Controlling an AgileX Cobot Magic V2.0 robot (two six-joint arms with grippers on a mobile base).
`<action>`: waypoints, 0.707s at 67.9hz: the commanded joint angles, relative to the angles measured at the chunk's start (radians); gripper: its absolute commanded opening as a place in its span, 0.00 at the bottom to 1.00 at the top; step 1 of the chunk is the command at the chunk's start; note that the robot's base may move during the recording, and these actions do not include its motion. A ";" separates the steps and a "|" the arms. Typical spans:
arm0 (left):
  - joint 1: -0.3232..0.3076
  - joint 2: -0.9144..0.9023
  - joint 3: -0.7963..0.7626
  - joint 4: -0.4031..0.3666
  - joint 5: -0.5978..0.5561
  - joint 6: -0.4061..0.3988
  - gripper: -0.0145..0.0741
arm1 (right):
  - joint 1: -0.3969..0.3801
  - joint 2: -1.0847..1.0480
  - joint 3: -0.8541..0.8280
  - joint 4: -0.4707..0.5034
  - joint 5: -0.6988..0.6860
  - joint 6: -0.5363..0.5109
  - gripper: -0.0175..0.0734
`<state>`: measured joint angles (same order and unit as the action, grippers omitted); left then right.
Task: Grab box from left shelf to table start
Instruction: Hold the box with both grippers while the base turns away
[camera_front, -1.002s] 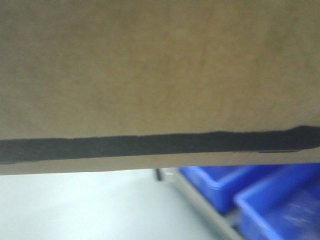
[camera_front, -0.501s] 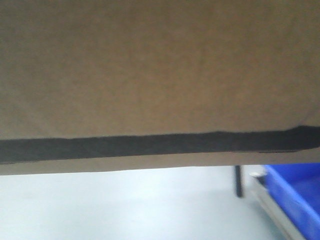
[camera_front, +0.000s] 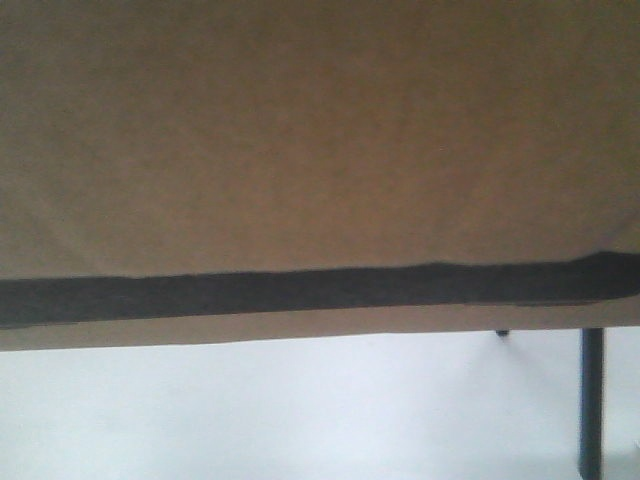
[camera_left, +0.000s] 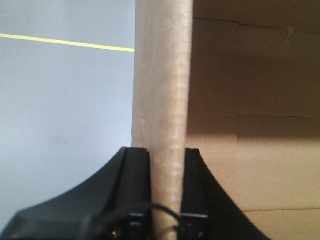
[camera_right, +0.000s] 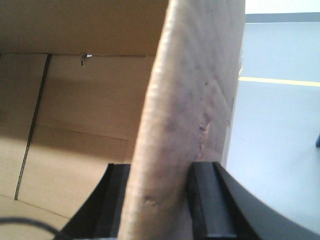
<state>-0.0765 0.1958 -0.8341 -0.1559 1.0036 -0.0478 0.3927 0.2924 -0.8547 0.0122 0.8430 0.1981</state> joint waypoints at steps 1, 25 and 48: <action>-0.001 0.012 -0.036 0.038 -0.173 -0.013 0.05 | -0.004 0.007 -0.034 -0.088 -0.134 -0.011 0.26; -0.001 0.012 -0.036 0.038 -0.171 -0.013 0.05 | -0.004 0.007 -0.034 -0.088 -0.133 -0.011 0.26; -0.001 0.012 -0.036 0.038 -0.171 -0.013 0.05 | -0.004 0.007 -0.034 -0.088 -0.130 -0.011 0.26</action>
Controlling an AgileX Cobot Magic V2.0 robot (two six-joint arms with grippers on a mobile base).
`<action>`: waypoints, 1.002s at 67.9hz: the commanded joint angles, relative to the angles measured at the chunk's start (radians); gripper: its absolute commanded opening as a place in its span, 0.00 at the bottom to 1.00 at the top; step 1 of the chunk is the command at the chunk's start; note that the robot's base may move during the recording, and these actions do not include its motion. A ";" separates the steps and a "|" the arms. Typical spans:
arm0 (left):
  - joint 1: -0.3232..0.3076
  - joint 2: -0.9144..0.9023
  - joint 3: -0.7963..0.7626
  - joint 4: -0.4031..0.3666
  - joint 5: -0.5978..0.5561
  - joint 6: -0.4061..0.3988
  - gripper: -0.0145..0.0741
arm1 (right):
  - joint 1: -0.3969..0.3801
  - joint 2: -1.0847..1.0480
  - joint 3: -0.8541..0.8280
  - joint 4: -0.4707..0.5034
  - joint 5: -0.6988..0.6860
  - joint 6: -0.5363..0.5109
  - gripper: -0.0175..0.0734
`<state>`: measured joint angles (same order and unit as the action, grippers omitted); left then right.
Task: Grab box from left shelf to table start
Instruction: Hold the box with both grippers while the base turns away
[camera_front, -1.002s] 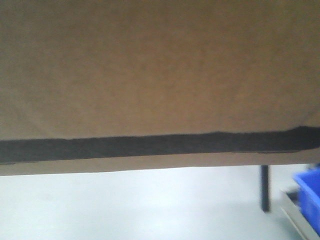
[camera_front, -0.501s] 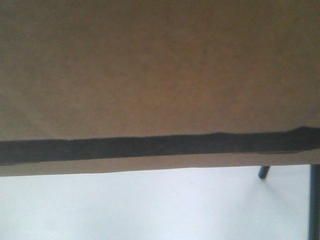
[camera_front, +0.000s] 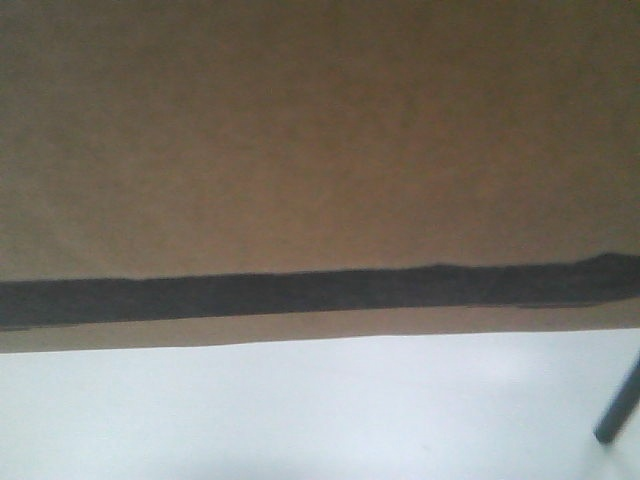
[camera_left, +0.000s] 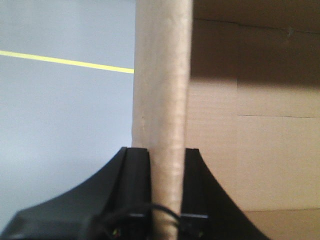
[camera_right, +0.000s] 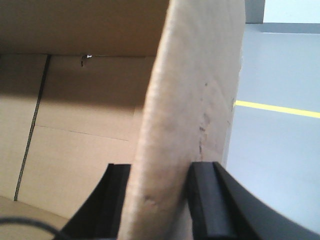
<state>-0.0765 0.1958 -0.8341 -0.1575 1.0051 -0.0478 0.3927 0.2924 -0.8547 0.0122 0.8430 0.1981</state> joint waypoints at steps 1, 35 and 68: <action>-0.001 0.012 -0.036 0.040 -0.172 -0.013 0.05 | -0.004 0.007 -0.034 -0.088 -0.130 -0.011 0.26; -0.001 0.012 -0.036 0.040 -0.172 -0.013 0.05 | -0.004 0.007 -0.034 -0.088 -0.130 -0.011 0.26; -0.001 0.012 -0.036 0.040 -0.172 -0.013 0.05 | -0.004 0.007 -0.034 -0.088 -0.130 -0.011 0.26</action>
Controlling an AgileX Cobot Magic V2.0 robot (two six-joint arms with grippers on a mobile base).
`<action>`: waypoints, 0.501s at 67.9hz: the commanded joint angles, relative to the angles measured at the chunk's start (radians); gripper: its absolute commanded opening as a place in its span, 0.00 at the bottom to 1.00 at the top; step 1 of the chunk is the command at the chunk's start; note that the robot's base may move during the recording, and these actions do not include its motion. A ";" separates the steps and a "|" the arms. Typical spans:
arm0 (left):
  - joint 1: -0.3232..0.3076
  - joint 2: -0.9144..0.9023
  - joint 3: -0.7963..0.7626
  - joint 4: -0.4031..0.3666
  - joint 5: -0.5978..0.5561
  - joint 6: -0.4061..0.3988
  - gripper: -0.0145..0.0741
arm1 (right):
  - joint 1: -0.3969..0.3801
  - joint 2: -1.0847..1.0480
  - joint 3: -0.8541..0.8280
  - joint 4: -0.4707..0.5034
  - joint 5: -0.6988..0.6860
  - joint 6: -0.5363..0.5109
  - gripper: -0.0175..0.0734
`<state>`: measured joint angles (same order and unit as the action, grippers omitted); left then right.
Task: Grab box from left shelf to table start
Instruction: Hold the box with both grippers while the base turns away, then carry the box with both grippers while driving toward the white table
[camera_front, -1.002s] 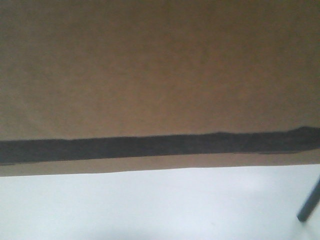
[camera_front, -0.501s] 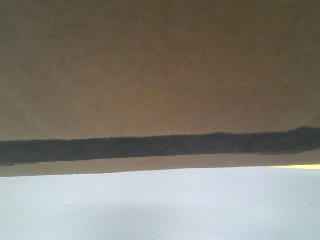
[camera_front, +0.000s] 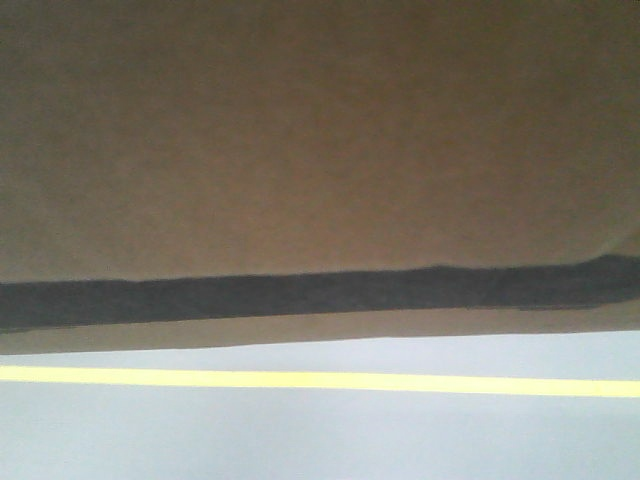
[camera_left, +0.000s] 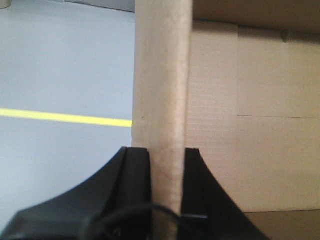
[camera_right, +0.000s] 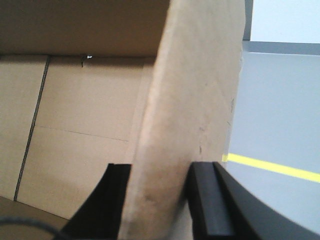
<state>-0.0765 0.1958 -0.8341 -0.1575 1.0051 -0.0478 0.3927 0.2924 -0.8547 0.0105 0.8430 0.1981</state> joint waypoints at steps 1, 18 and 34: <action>-0.001 0.012 -0.036 0.040 -0.172 -0.013 0.05 | -0.004 0.007 -0.034 -0.086 -0.130 -0.011 0.26; -0.001 0.012 -0.036 0.040 -0.172 -0.013 0.05 | -0.004 0.007 -0.034 -0.086 -0.129 -0.011 0.26; -0.001 0.012 -0.036 0.040 -0.172 -0.013 0.05 | -0.004 0.007 -0.034 -0.086 -0.129 -0.011 0.26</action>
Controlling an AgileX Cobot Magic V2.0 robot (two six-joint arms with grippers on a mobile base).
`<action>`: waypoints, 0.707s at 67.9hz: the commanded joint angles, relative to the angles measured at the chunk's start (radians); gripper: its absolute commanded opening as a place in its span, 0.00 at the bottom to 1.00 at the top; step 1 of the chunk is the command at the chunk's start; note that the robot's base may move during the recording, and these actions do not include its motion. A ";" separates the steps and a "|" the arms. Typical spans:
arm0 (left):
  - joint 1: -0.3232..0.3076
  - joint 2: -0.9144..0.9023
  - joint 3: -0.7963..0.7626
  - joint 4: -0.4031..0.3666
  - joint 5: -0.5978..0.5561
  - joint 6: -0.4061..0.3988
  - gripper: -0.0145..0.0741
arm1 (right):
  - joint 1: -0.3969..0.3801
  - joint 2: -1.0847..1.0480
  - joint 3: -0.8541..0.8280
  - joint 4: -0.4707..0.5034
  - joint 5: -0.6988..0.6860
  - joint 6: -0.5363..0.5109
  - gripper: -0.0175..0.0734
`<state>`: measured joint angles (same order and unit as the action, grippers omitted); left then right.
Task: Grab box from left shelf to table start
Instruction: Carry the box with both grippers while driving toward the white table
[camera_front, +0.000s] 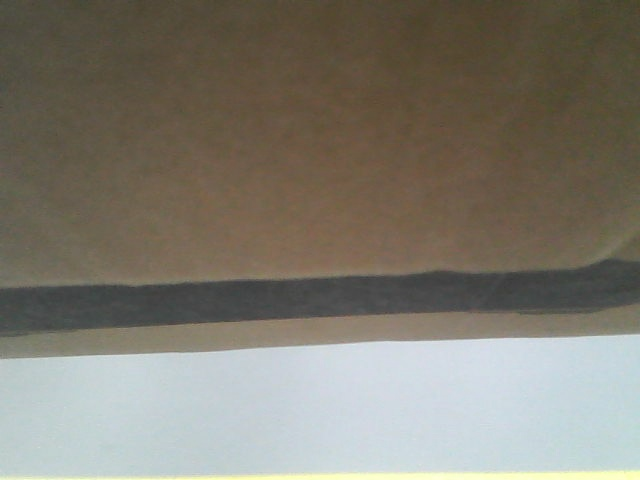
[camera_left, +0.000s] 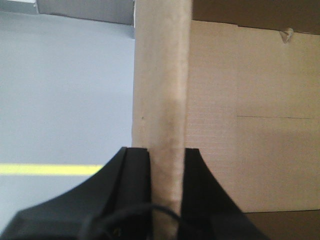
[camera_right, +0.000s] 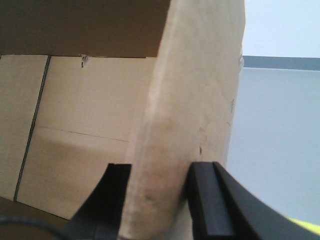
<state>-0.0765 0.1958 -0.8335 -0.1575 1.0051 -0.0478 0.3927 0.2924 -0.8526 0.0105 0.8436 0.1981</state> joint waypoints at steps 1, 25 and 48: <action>-0.001 0.012 -0.036 0.040 -0.172 -0.013 0.05 | -0.004 0.007 -0.036 -0.086 -0.130 -0.011 0.26; -0.001 0.012 -0.036 0.040 -0.172 -0.013 0.05 | -0.004 0.007 -0.036 -0.086 -0.129 -0.011 0.26; -0.001 0.012 -0.036 0.040 -0.172 -0.013 0.05 | -0.004 0.007 -0.036 -0.086 -0.129 -0.011 0.26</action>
<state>-0.0765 0.1958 -0.8335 -0.1539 1.0051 -0.0478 0.3927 0.2924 -0.8526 0.0123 0.8436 0.1981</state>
